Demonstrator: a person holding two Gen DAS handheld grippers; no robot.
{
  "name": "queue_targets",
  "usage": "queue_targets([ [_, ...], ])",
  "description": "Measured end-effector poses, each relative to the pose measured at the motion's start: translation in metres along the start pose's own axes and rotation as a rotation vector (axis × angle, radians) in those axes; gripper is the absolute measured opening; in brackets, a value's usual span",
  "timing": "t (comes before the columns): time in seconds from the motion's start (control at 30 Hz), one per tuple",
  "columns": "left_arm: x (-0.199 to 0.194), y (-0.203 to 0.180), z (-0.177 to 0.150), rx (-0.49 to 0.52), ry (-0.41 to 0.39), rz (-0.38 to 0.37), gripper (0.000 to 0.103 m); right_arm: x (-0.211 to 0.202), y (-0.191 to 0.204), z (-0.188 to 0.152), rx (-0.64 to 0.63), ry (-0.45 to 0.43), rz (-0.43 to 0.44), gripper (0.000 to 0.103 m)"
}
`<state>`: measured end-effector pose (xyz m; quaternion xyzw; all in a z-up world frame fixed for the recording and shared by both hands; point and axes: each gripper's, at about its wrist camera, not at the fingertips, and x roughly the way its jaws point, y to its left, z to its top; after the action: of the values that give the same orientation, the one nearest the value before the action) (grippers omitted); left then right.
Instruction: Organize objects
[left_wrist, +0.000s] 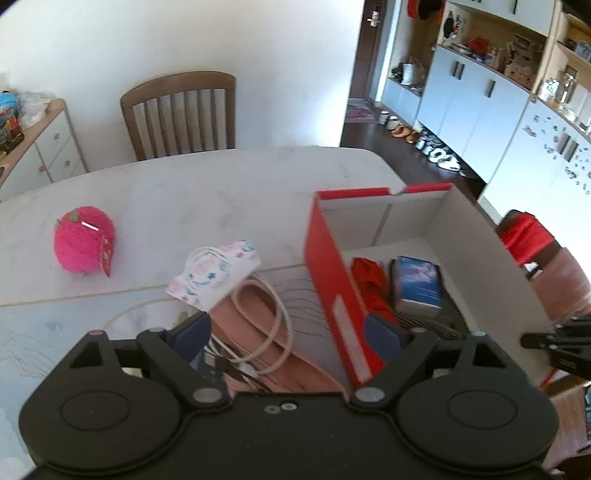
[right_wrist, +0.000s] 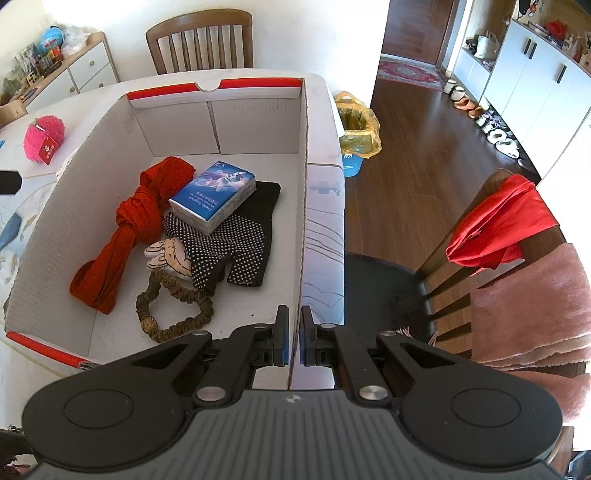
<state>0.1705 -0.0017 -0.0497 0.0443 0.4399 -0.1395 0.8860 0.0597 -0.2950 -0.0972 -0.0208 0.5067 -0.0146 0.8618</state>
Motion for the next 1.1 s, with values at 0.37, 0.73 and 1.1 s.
queue_targets([
  [0.37,0.048,0.024,0.014,-0.002,-0.037,0.117,0.1,0.002,0.0,0.003,0.007,0.017,-0.012,0.005],
  [0.73,0.098,0.03,0.019,0.014,-0.014,0.157,0.1,0.006,0.0,0.004,0.01,0.041,-0.019,0.005],
  [1.1,0.12,0.041,0.018,-0.044,0.023,0.128,0.09,0.01,0.0,0.003,0.012,0.066,-0.021,0.005],
])
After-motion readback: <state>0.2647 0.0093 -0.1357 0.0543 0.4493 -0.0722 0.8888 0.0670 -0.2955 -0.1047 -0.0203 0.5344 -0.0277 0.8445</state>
